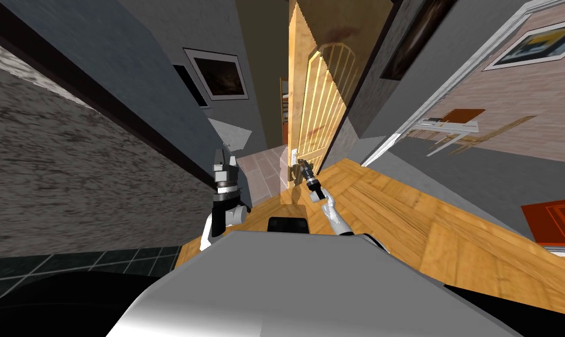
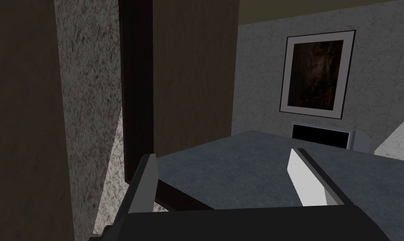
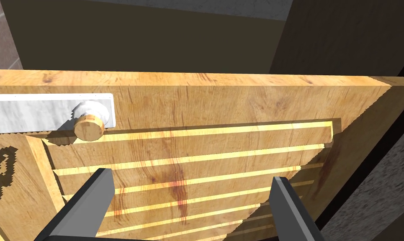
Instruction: Push the door open
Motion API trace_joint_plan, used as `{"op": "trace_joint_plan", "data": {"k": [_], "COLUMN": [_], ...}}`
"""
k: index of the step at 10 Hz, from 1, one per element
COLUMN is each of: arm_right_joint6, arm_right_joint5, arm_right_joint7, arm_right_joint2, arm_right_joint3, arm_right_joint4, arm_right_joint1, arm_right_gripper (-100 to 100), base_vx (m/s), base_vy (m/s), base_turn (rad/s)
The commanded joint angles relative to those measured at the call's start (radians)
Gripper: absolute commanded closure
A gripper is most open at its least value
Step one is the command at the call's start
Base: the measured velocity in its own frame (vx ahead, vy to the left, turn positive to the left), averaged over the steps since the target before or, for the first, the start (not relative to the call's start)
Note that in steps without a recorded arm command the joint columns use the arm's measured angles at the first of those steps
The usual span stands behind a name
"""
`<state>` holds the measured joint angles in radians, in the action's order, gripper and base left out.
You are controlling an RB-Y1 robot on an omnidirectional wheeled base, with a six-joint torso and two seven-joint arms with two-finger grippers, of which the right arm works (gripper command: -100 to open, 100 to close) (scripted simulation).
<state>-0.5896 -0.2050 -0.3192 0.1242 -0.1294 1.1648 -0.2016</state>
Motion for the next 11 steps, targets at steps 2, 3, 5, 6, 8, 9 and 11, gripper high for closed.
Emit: {"op": "trace_joint_plan", "data": {"k": [2,3,5,6,8,9,11], "arm_right_joint6": [0.002,0.003,0.003,0.003,0.004,0.005,0.005], "arm_right_joint5": [-0.015,-0.021,-0.031,-0.031,-0.042,-0.047,-0.056], "arm_right_joint7": [-0.033,-0.045,-0.068,-0.068,-0.09,-0.1,-0.12], "arm_right_joint2": [0.005,0.007,0.01,0.01,0.013,0.015,0.017], "arm_right_joint3": [-0.011,-0.015,-0.023,-0.023,-0.03,-0.034,-0.04], "arm_right_joint4": [-0.084,-0.111,-0.178,-0.185,-0.249,-0.278,-0.332], "arm_right_joint1": [-0.047,-0.066,-0.102,-0.102,-0.137,-0.153,-0.183], "arm_right_gripper": [-100,-100,-100,-100,-100,-100,-100], "base_vx": [0.087,0.09,0.074,0.043,0.047,0.069,0.092], "base_vy": [-0.075,-0.085,-0.113,-0.081,-0.06,-0.078,-0.08], "base_turn": [0.06,0.074,0.049,0.02,0.037,0.055,0.049]}}
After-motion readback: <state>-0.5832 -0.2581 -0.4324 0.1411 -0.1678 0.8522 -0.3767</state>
